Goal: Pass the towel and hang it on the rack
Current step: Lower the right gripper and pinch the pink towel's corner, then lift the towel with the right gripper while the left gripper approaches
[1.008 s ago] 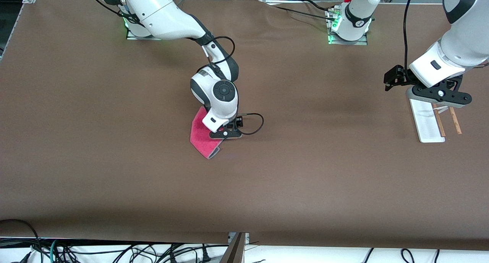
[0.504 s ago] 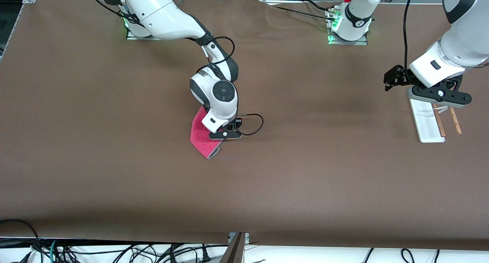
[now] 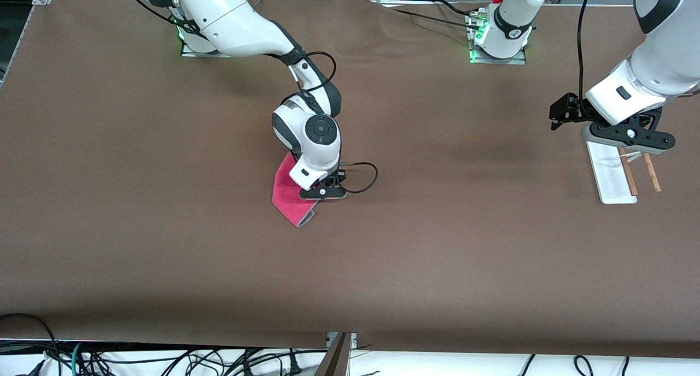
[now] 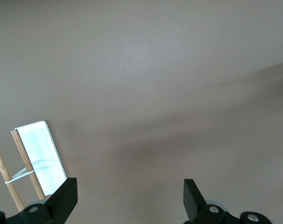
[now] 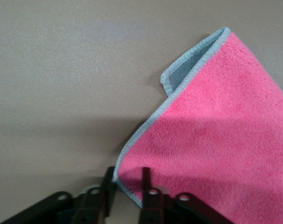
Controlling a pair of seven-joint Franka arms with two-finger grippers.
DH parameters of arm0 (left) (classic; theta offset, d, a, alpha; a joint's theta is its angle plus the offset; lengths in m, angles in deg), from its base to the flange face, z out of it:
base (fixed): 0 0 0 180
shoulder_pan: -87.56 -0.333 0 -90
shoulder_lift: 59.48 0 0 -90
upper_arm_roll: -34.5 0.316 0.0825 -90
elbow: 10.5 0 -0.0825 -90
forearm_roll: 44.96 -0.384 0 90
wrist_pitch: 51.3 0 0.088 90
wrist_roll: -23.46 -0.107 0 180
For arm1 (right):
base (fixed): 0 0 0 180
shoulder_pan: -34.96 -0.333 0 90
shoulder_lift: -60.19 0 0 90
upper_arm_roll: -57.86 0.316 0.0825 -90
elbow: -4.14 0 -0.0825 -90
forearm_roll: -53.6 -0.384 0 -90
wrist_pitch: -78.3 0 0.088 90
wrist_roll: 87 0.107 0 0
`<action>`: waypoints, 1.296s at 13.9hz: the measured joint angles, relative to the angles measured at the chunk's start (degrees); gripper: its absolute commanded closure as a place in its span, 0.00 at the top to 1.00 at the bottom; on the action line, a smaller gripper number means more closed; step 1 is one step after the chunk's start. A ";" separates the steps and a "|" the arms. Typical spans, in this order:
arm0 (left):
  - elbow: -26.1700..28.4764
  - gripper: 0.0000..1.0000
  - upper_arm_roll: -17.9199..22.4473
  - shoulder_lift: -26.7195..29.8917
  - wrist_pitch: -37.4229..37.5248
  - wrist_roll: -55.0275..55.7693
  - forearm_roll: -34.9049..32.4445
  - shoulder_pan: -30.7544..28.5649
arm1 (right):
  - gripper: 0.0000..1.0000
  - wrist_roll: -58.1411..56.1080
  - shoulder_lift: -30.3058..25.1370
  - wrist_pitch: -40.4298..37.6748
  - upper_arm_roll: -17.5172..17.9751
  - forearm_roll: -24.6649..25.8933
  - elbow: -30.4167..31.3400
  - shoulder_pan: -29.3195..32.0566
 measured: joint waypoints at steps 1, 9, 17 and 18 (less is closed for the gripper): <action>0.00 1.00 0.00 0.00 0.00 0.00 0.00 0.00 | 0.07 0.00 0.00 0.00 0.00 0.04 0.00 0.00; 0.00 1.00 0.00 0.00 0.00 0.00 0.00 0.00 | 0.00 0.00 0.01 0.00 -0.04 2.16 -0.04 -0.01; 0.00 1.00 0.00 0.00 0.00 0.00 0.00 0.00 | 0.00 -0.05 -0.65 -0.21 -0.71 2.38 -5.19 0.43; 0.00 1.00 0.00 0.00 0.04 0.00 0.00 0.00 | 0.00 -0.07 -1.21 -0.56 -0.82 2.38 -5.59 0.70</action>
